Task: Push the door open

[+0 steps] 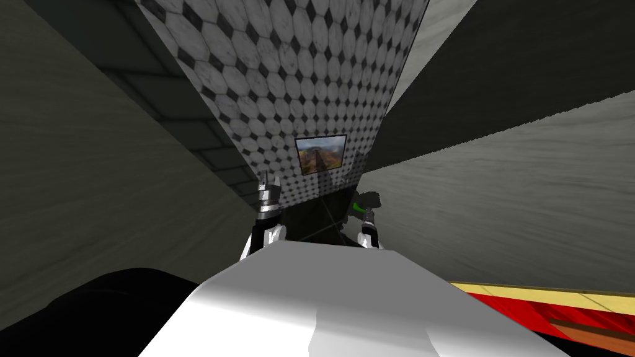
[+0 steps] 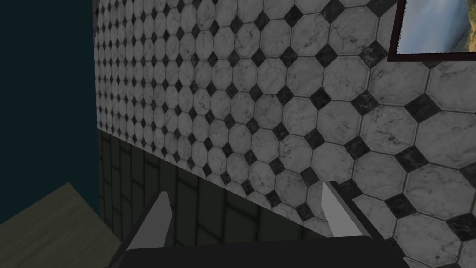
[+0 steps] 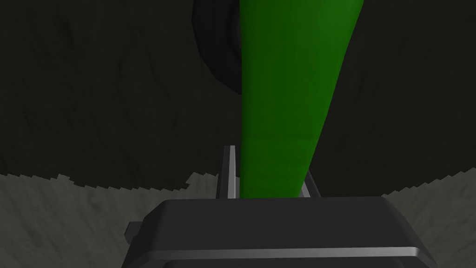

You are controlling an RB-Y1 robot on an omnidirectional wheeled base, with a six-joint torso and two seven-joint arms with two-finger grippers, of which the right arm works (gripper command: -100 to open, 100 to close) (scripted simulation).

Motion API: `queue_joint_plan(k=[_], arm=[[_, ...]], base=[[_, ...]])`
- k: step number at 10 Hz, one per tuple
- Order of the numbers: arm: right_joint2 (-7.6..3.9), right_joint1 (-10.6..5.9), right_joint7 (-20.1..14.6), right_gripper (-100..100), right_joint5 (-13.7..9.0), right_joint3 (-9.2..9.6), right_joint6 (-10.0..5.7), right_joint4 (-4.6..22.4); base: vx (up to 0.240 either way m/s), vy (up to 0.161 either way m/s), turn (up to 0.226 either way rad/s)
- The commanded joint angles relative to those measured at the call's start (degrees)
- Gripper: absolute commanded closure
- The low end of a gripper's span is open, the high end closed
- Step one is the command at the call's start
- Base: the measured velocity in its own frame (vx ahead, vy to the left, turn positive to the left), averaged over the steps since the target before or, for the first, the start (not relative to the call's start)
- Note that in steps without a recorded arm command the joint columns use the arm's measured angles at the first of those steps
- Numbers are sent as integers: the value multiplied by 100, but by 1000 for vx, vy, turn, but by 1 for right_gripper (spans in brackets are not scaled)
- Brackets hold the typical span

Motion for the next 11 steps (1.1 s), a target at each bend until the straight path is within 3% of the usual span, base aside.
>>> queue_joint_plan(k=[1, 7, 8, 9, 11], arm=[[-10, -37, 106, 100, -78, -164, -44, -69], [390, -59, 349, 100, -248, -481, -70, -100], [295, 9, 318, 100, -251, -498, -72, -89], [117, 14, 369, 100, -329, -634, -81, -108], [117, 14, 369, 100, -329, -634, -81, -67]], base=[[194, 25, -72], [188, 36, -82], [65, 0, -48], [130, 10, -24], [121, 4, -26]])
